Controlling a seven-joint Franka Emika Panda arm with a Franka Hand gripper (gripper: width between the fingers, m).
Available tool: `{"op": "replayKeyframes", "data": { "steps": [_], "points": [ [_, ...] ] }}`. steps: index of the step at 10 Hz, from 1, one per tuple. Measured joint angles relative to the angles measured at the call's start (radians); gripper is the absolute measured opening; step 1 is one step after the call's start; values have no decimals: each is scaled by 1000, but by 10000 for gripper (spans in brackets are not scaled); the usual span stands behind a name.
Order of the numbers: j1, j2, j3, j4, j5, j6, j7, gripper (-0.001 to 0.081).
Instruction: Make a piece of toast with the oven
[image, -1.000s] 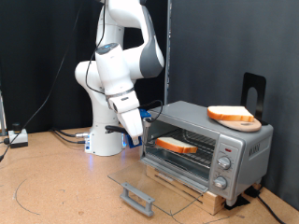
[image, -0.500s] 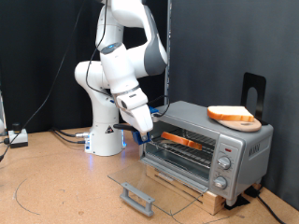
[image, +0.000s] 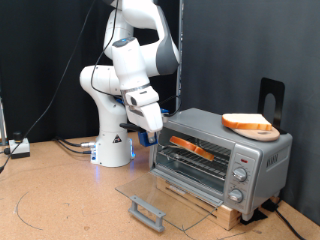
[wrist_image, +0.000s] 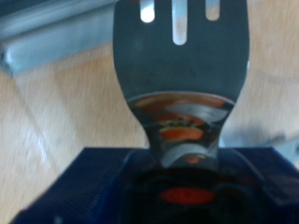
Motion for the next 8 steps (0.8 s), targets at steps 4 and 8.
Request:
{"op": "replayKeyframes", "data": {
  "steps": [4,8],
  "points": [
    [-175,-9,-10,32,-168,-37,48,396],
    [-260,-6,-50,117,-203,-159,70,396]
  ]
}}
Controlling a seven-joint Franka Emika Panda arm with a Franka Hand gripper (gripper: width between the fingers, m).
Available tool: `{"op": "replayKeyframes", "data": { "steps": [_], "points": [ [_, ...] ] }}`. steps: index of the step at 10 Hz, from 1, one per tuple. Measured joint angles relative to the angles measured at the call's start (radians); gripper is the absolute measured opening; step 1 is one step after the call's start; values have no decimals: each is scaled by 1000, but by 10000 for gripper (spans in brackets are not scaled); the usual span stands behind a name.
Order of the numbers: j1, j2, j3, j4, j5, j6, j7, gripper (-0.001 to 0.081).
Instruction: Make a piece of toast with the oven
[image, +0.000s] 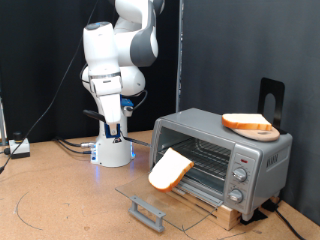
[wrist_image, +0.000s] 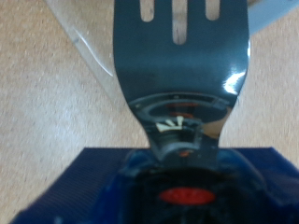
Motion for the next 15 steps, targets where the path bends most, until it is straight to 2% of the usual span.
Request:
{"op": "replayKeyframes", "data": {
  "steps": [3,5,6,9,11,12,15],
  "points": [
    [-88,39,-13,45,-57,-16,17,396],
    [-150,94,-11,68,-112,-16,43,396],
    [-168,127,-10,70,-118,-2,47,396],
    [-171,238,-8,58,-47,179,51,396],
    [-171,315,-7,67,-45,251,50,396],
    [-172,341,-3,67,-68,265,50,396],
    [-194,373,43,44,-280,270,132,396]
  ]
}}
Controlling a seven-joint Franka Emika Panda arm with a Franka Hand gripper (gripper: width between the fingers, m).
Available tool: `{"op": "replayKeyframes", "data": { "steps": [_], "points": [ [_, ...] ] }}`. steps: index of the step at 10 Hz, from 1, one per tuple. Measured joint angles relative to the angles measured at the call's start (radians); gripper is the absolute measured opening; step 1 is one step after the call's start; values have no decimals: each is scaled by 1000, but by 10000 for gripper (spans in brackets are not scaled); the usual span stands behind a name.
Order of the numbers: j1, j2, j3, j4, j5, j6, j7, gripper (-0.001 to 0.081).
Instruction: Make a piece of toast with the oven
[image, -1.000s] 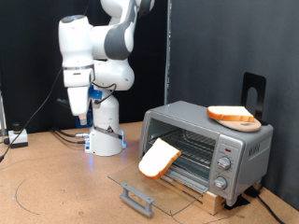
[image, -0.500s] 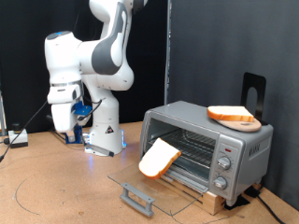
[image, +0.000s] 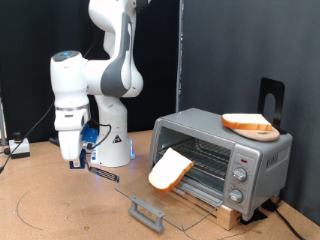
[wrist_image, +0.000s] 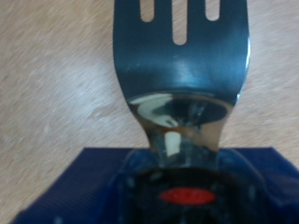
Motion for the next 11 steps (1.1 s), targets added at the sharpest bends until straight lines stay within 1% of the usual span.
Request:
{"op": "replayKeyframes", "data": {
  "steps": [1,3,4,6,8,9,10,11],
  "points": [
    [-1,0,17,-18,-41,4,31,396],
    [5,0,44,-59,-48,37,47,396],
    [15,0,52,-79,-38,58,47,396],
    [59,0,57,-116,21,94,15,396],
    [112,1,60,-150,97,130,-49,396],
    [138,8,64,-166,133,162,-77,396],
    [164,23,65,-176,178,192,-113,396],
    [184,39,65,-177,221,202,-151,396]
  ]
}}
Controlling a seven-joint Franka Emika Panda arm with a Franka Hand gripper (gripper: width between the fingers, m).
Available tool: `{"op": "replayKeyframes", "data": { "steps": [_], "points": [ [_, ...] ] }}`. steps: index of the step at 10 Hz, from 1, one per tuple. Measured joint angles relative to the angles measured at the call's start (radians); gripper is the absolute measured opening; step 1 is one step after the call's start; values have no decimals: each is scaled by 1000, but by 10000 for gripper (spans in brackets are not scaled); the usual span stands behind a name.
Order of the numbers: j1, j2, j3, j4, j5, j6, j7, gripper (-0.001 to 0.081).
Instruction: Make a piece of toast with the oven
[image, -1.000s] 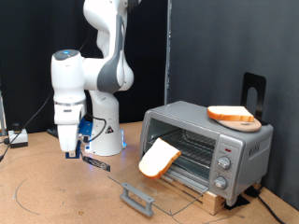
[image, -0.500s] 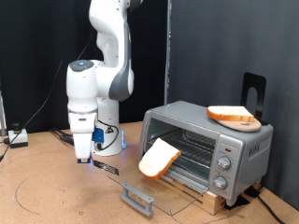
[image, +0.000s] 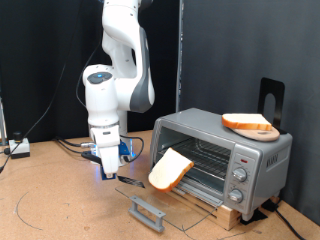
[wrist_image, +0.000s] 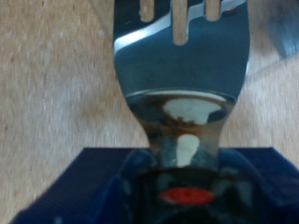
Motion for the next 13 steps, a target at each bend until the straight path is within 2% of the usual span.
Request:
{"op": "replayKeyframes", "data": {
  "steps": [4,8,9,13],
  "points": [
    [68,54,-3,7,277,2,-259,396],
    [76,98,-1,20,452,-50,-443,396],
    [74,95,-8,32,464,-72,-470,396],
    [74,-61,-52,82,471,-286,-482,396]
  ]
}}
